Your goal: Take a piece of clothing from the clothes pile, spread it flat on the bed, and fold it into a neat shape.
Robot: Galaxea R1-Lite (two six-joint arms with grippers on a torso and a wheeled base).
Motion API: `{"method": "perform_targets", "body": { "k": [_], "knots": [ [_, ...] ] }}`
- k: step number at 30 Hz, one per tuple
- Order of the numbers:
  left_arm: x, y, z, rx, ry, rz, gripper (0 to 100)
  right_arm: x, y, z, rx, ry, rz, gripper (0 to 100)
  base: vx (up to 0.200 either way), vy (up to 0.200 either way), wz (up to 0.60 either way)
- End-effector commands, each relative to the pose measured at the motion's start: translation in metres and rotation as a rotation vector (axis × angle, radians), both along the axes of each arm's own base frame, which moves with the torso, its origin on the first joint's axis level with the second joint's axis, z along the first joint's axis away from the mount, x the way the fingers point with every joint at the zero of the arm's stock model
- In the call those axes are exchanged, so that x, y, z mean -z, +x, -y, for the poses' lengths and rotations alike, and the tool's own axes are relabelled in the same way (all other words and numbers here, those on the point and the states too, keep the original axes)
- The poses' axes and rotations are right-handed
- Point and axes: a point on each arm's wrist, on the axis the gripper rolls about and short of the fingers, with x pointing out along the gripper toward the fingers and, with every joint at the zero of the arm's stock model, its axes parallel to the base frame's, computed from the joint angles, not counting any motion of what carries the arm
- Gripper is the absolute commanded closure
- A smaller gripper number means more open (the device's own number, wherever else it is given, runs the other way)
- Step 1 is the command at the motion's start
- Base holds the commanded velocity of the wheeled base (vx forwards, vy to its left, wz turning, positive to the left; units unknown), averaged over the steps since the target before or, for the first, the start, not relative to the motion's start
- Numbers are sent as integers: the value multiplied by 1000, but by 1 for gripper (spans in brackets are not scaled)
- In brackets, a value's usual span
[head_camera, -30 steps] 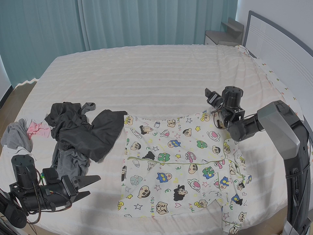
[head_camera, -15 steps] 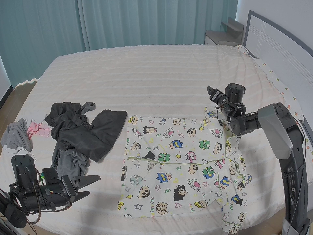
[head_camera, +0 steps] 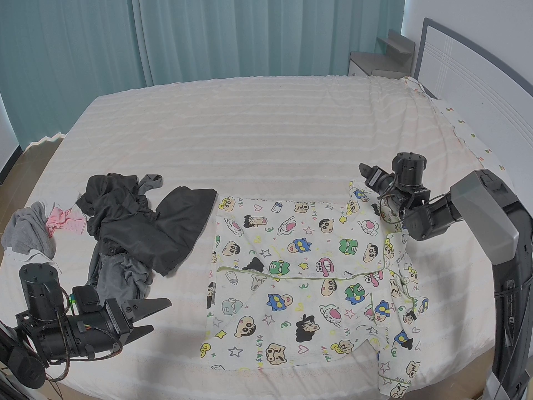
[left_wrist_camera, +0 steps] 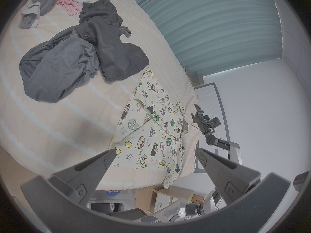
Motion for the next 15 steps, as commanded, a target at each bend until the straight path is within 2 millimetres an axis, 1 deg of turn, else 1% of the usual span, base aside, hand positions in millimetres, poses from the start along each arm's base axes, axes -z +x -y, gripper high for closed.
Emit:
{"method": "perform_targets", "body": {
  "k": [1,2,4,5,7,8,10,11,12,14,15],
  "knots": [
    [3,-2,0,8,-1,-22,0,-19,-82,41,-69,93,-103,0,0,0,0],
    [3,-3,0,9,-2,-25,0,-10,-111,59,-108,113,-140,0,0,0,0],
    [2,-3,1,12,-6,-19,0,0,-136,81,-122,127,-160,0,0,0,0],
    [2,-4,1,13,-6,-18,0,3,-141,89,-121,134,-160,0,0,0,0],
    [2,-4,1,13,-7,-19,0,12,-160,119,-114,163,-154,0,0,0,0],
    [2,-4,1,13,-7,-20,0,17,-167,130,-110,173,-163,0,0,0,0],
    [2,-3,1,14,-6,-23,0,27,-182,147,-125,201,-193,0,0,0,0],
    [3,-3,1,13,-6,-25,0,29,-184,149,-129,206,-200,0,0,0,0],
    [3,-3,1,13,-5,-28,0,40,-192,162,-150,225,-226,0,0,0,0],
    [4,-4,1,14,-3,-38,0,54,-199,176,-155,237,-252,0,0,0,0],
    [4,-4,1,14,-3,-38,0,64,-200,181,-146,233,-272,0,0,0,0]
  ]
}}
